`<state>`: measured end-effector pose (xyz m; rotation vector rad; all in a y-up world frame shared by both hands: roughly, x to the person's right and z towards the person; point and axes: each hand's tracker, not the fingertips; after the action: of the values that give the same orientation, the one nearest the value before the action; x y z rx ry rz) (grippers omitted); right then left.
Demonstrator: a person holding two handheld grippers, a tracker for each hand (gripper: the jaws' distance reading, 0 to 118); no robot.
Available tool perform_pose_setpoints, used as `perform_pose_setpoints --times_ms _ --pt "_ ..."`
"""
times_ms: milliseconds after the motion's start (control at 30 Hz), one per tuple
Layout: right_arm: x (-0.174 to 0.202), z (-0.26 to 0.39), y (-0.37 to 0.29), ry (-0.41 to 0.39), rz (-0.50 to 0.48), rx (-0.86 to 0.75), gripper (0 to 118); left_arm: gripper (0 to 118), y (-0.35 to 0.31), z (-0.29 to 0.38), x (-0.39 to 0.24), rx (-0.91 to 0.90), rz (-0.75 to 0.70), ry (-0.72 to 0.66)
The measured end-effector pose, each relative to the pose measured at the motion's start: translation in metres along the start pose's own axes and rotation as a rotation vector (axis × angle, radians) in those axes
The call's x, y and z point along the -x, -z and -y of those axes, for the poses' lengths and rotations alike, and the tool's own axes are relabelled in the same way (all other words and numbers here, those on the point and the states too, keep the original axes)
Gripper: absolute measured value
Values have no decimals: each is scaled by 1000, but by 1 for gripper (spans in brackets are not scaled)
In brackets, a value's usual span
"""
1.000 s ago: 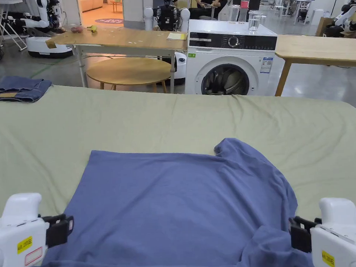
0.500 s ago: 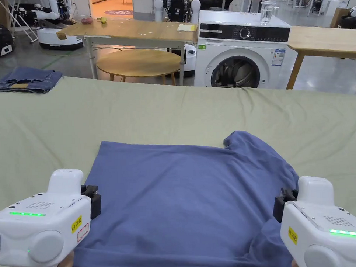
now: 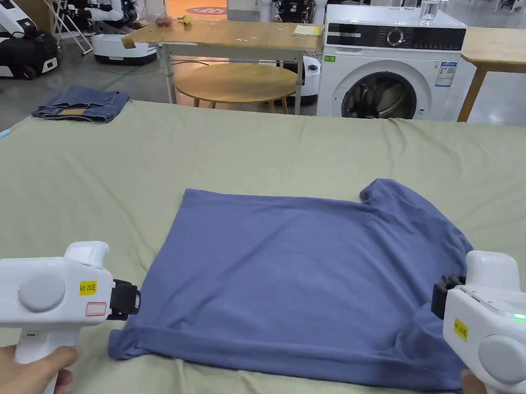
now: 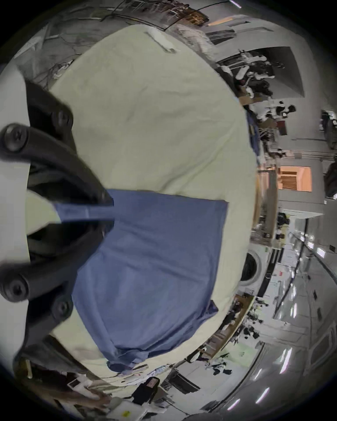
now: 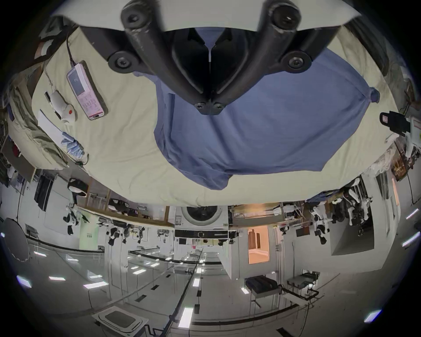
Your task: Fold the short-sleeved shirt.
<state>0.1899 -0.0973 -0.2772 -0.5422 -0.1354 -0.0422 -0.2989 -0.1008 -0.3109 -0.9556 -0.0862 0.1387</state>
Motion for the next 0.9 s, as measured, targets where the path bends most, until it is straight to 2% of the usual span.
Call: perform_pose_setpoints --times_ms 100,267,333,500,567,600,667,700,800,833,900 --pt "2 4 -2 -7 -5 10 0 50 4 3 11 46 15 -47" --pt "2 10 -4 -18 -13 30 0 57 35 14 16 187 22 -79" --pt "1 12 -4 -20 -11 36 0 57 52 21 15 244 -40 -38" --pt "-7 15 -9 -17 3 47 0 57 48 29 5 169 -54 -20" --pt "-12 13 -9 -11 10 57 0 50 46 31 0 146 -67 48" --pt "-15 12 -9 4 12 71 0 43 44 31 -3 144 -67 60" --pt "-24 9 -9 11 17 101 0 15 43 30 -4 138 -23 42" --pt "-27 9 -9 8 23 113 1 7 43 31 -4 137 -26 37" --pt "-44 8 -9 -7 55 197 37 4 43 32 -4 135 -27 53" --pt "-50 9 -10 -1 57 216 44 4 42 31 -3 136 -23 51" --pt "-62 12 -10 17 64 273 45 4 41 31 -3 133 -18 52"
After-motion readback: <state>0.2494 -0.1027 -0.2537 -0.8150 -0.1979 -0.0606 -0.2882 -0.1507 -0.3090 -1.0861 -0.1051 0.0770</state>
